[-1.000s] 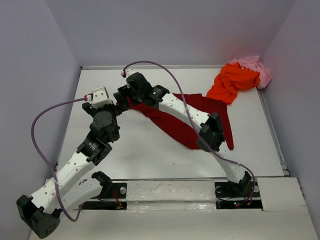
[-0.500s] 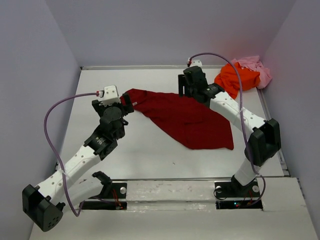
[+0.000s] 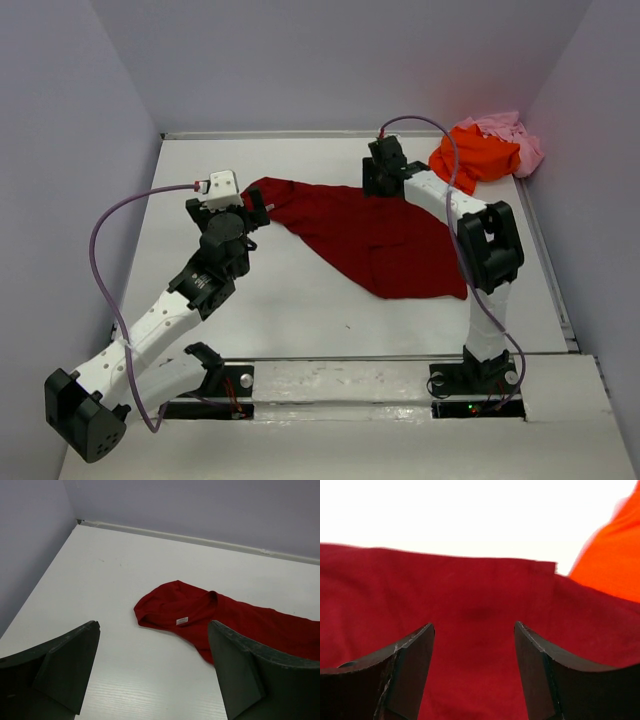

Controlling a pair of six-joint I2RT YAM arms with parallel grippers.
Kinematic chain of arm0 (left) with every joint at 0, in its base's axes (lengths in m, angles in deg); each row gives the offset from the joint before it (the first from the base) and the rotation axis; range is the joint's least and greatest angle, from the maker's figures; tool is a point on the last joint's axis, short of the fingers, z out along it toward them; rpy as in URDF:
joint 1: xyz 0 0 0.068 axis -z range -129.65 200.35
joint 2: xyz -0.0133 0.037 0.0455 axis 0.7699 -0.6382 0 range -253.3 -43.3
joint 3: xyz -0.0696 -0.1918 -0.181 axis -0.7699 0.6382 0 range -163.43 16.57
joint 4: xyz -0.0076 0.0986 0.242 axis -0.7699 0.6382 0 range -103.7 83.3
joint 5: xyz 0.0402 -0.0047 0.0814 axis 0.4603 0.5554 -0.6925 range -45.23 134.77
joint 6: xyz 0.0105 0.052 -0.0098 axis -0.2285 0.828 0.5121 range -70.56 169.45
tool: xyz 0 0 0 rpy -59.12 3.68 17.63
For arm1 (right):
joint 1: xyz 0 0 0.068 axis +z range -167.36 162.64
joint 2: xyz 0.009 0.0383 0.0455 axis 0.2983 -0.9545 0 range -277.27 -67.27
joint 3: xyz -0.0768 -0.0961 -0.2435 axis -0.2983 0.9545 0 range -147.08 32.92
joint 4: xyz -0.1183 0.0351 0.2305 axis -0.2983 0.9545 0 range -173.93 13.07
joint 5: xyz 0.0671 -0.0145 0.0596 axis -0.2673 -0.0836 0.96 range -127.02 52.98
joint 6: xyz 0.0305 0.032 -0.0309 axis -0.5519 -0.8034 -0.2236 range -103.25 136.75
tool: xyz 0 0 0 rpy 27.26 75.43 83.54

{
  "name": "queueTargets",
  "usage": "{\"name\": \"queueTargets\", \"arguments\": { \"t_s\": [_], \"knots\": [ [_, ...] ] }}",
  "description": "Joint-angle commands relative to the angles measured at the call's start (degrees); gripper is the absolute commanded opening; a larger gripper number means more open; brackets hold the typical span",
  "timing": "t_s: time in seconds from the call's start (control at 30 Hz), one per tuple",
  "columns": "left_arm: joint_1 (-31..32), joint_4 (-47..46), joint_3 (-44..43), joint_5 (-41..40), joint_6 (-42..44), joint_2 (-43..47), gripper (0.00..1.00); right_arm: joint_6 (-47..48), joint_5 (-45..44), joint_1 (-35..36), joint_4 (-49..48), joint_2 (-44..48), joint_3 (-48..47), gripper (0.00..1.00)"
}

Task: Fold and stack the t-shirts
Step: Flatten out the tshirt

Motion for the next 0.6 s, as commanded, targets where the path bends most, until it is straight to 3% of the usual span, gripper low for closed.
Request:
{"name": "queueTargets", "arguments": {
  "t_s": [0.0,0.57],
  "knots": [
    [-0.2,-1.8,-2.8,0.1,-0.5,0.2,0.99,0.4,1.2,-4.2,-2.4,-2.1,-5.1,0.7],
    [-0.2,-1.9,-2.7,0.7,-0.5,0.4,0.99,-0.6,5.4,-9.6,-0.1,-11.3,-12.6,0.69]
  ]
}}
